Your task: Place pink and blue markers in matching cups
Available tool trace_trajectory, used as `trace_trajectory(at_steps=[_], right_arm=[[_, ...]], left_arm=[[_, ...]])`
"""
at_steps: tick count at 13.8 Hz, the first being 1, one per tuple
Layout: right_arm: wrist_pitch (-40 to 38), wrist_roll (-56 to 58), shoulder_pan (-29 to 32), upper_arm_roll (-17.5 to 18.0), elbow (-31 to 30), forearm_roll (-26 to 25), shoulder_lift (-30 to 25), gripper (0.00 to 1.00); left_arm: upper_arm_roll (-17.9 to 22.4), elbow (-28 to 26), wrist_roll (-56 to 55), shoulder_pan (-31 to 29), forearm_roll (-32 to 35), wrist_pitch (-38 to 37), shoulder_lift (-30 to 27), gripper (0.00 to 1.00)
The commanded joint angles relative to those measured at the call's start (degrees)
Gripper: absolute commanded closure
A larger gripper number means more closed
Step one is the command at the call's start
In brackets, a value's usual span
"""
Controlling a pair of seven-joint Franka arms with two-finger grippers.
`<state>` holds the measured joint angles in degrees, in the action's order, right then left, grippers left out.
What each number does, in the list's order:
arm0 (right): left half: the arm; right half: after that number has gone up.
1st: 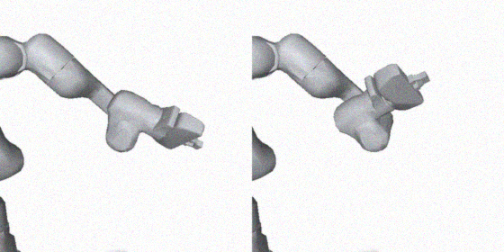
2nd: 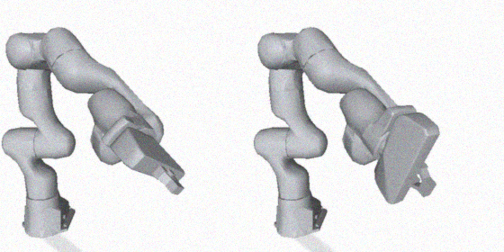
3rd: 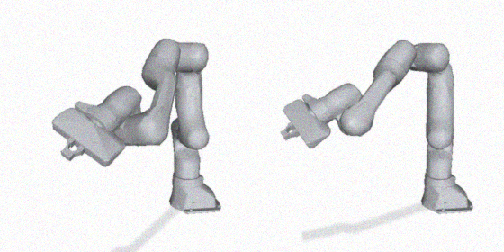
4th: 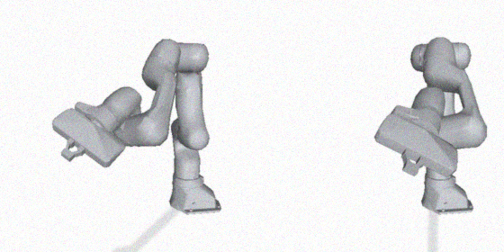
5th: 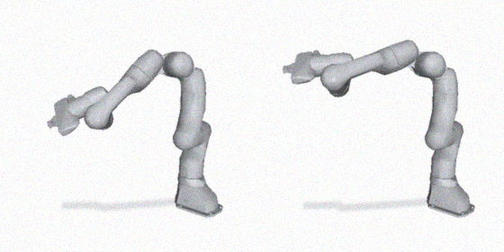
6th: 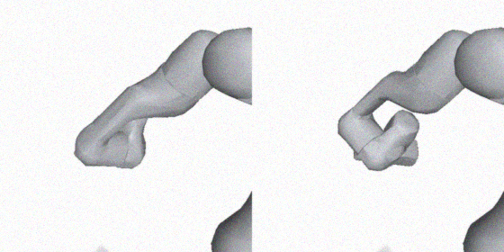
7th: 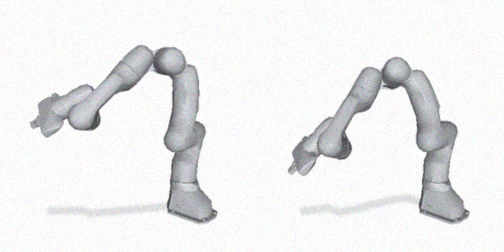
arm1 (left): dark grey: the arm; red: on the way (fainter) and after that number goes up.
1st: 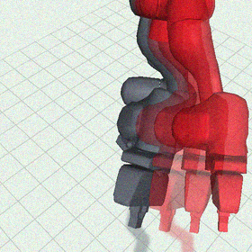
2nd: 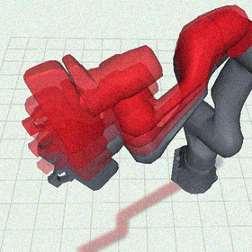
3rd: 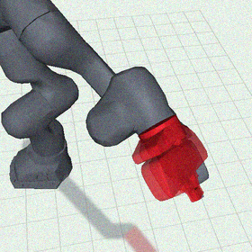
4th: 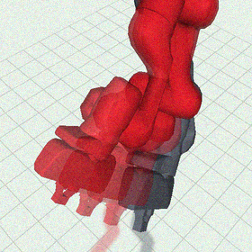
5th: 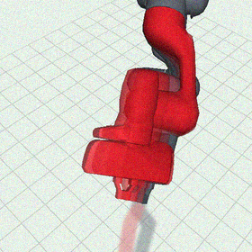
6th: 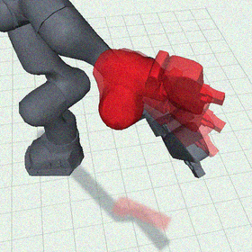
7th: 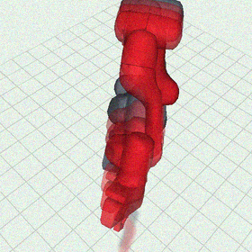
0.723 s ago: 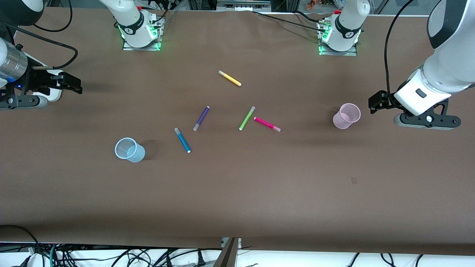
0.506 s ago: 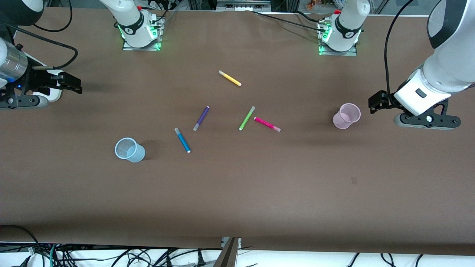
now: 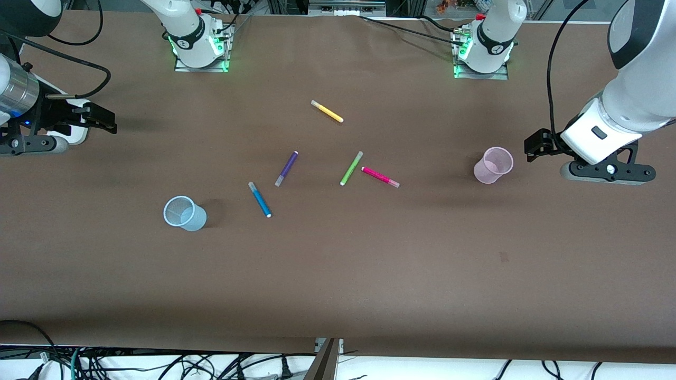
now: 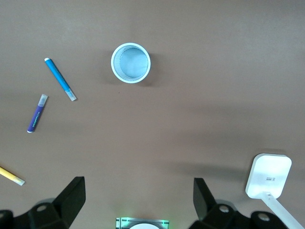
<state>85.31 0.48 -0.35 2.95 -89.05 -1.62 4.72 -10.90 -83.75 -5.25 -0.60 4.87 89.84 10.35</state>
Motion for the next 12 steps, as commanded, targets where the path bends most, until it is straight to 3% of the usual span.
trace_trajectory(at_steps=[1, 7, 12], right_arm=[[-0.3, 0.3, 0.3, 0.1, 1.4, 0.1, 0.5, 0.00], [-0.3, 0.3, 0.3, 0.1, 1.4, 0.0, 0.5, 0.00], [-0.2, 0.3, 0.3, 0.1, 1.4, 0.1, 0.5, 0.00]], left_arm=[[-0.2, 0.6, 0.4, 0.2, 1.1, -0.7, 0.2, 0.00], [-0.2, 0.3, -0.5, 0.3, 0.7, -0.8, 0.3, 0.00], [-1.1, -0.7, -13.4, 3.6, 0.7, -1.2, 0.3, 0.00]])
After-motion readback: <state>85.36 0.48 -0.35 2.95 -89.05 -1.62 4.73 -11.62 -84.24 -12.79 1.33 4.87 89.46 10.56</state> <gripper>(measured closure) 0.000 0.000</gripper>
